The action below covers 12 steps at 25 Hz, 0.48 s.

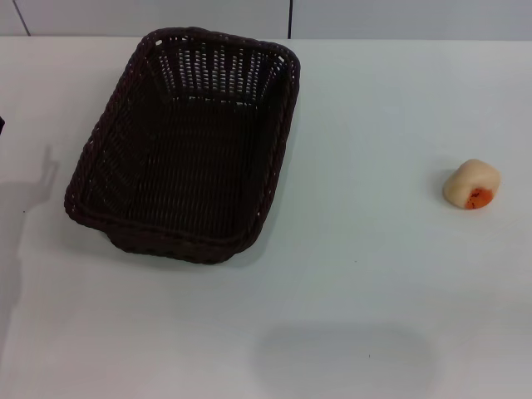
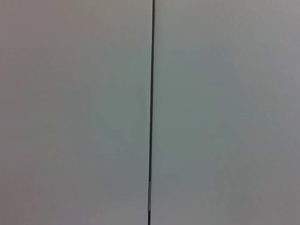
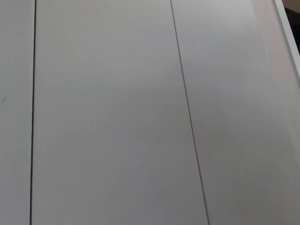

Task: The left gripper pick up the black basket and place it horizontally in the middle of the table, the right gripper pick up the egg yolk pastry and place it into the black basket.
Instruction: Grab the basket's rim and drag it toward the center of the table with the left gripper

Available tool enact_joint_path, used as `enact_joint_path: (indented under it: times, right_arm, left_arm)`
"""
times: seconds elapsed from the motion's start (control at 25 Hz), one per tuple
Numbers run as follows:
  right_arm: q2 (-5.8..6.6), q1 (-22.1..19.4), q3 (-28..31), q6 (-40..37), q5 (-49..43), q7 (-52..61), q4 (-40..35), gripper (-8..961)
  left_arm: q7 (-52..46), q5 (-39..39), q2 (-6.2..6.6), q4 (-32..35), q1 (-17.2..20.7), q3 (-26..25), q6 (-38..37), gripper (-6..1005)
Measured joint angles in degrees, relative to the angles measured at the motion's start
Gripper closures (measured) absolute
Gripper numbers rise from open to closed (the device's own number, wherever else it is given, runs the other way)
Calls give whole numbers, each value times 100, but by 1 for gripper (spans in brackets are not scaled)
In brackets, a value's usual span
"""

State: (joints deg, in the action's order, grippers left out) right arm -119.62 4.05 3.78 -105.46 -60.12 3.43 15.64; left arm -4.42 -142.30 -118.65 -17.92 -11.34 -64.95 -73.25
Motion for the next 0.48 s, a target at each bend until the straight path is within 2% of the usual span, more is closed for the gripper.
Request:
enact_joint_path:
  times: [0.48]
  right_arm:
    - [0,0,0,0,0,0,0,111]
  left_arm:
    - [-45,0,3,-46,-24,-15,3,256]
